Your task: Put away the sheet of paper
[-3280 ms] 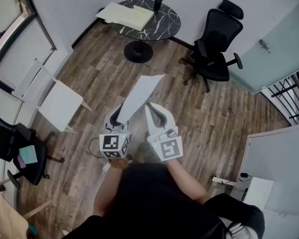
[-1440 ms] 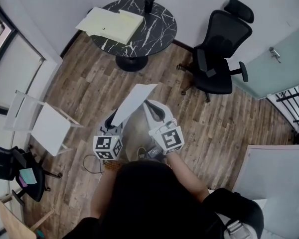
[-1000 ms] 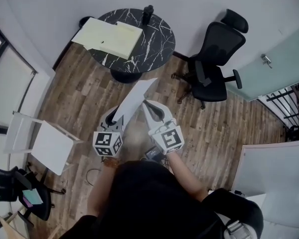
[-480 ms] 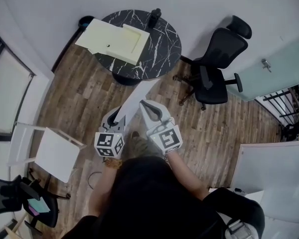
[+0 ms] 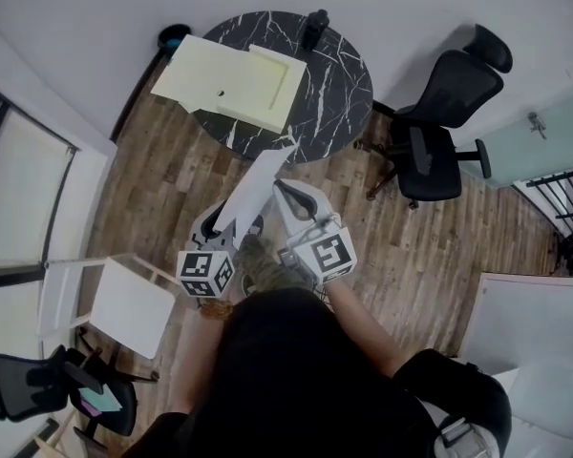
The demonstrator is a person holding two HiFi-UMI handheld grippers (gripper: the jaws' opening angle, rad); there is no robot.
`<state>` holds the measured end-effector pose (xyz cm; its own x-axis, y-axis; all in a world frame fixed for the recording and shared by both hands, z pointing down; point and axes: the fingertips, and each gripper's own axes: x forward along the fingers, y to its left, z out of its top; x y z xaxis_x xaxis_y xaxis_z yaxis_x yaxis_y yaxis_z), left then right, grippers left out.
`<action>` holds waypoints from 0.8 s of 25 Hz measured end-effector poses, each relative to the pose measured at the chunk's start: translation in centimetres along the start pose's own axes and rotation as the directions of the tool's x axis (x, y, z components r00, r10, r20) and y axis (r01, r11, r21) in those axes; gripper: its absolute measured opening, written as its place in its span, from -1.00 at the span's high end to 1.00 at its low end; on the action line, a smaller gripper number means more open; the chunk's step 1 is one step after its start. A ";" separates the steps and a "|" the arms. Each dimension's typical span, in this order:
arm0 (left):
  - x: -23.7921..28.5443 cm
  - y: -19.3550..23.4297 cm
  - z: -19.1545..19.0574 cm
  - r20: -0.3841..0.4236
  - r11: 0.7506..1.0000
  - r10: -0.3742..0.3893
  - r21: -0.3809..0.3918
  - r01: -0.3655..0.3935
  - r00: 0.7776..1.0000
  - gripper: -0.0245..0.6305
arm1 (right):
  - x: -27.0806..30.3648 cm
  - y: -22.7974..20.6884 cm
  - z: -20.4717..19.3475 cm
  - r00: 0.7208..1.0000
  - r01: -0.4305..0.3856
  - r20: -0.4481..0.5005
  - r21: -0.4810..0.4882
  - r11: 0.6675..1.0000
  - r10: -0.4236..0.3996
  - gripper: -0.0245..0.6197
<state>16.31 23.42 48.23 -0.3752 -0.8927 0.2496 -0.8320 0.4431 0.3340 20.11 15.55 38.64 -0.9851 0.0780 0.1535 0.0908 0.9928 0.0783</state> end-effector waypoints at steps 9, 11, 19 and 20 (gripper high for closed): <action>10.0 7.0 4.8 -0.083 1.000 0.007 0.019 -0.005 0.997 0.89 | 10.4 -8.3 -0.1 0.999 0.013 0.039 0.067 0.998 -0.016 0.93; 12.3 8.0 5.7 -0.101 1.000 -0.001 0.028 0.003 0.995 0.89 | 12.0 -10.1 -0.4 0.999 0.022 0.032 0.084 0.996 -0.025 0.93; 19.7 10.6 7.7 -0.151 0.998 -0.050 0.026 0.055 0.987 0.89 | 15.6 -15.9 -2.1 0.997 0.081 -0.010 0.150 0.985 -0.080 0.93; 20.2 10.8 7.8 -0.158 0.998 -0.061 0.019 0.065 0.986 0.89 | 15.7 -16.3 -2.1 0.996 0.093 -0.012 0.154 0.984 -0.092 0.93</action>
<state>-3.46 9.51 49.85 -0.2546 -0.8937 0.3694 -0.8620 0.3829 0.3322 3.42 0.37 41.85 -0.9874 -0.0148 0.1574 -0.0247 0.9978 -0.0608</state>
